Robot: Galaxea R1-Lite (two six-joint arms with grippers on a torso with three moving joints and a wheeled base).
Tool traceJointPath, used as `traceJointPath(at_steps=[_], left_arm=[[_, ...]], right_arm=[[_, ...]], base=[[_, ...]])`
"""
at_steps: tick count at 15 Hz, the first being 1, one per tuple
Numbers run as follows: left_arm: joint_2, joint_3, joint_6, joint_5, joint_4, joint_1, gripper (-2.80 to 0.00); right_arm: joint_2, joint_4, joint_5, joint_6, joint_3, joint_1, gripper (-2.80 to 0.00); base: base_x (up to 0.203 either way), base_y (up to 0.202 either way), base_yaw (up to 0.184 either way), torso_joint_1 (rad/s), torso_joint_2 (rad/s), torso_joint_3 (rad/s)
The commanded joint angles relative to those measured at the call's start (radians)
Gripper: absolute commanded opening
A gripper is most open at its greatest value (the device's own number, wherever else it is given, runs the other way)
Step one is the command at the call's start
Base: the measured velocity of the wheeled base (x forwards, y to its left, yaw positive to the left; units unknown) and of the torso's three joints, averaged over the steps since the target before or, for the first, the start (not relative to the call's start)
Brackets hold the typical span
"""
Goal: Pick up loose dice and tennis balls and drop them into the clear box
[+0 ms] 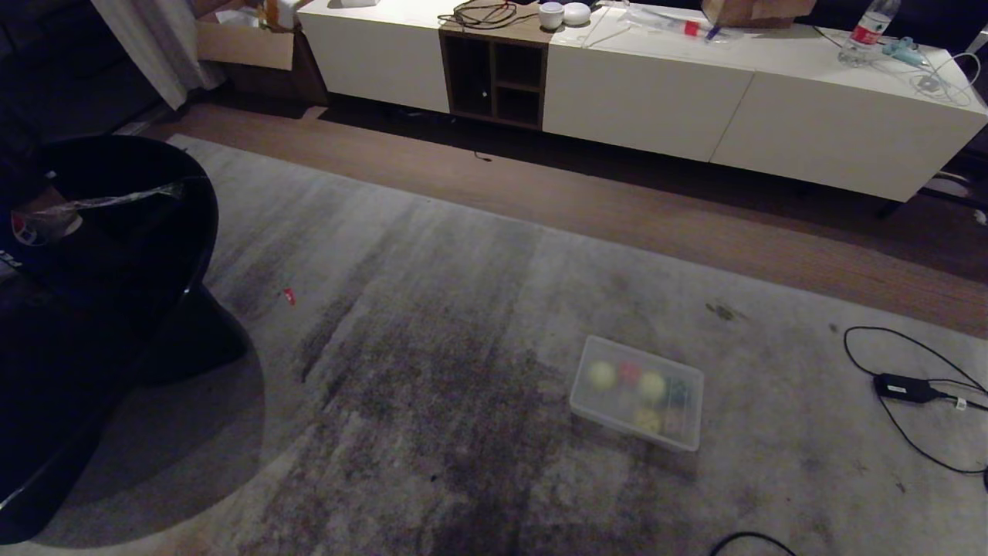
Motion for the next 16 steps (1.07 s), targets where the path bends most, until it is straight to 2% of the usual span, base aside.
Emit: traceJointPath(at_steps=[1,16], left_arm=[[0.002,0.002,-0.001,0.001,0.0,0.0,-2.8],[0.002,0.002,0.001,0.001,0.0,0.0,-2.8]], right_arm=[[0.002,0.0,0.0,0.0,0.0,0.0,-2.8],[0.002,0.0,0.0,0.0,0.0,0.001,-2.8]], base=[[0.0,0.0,0.0,0.0,0.01,0.209],[0.0,0.0,0.0,0.002,0.0,0.205]])
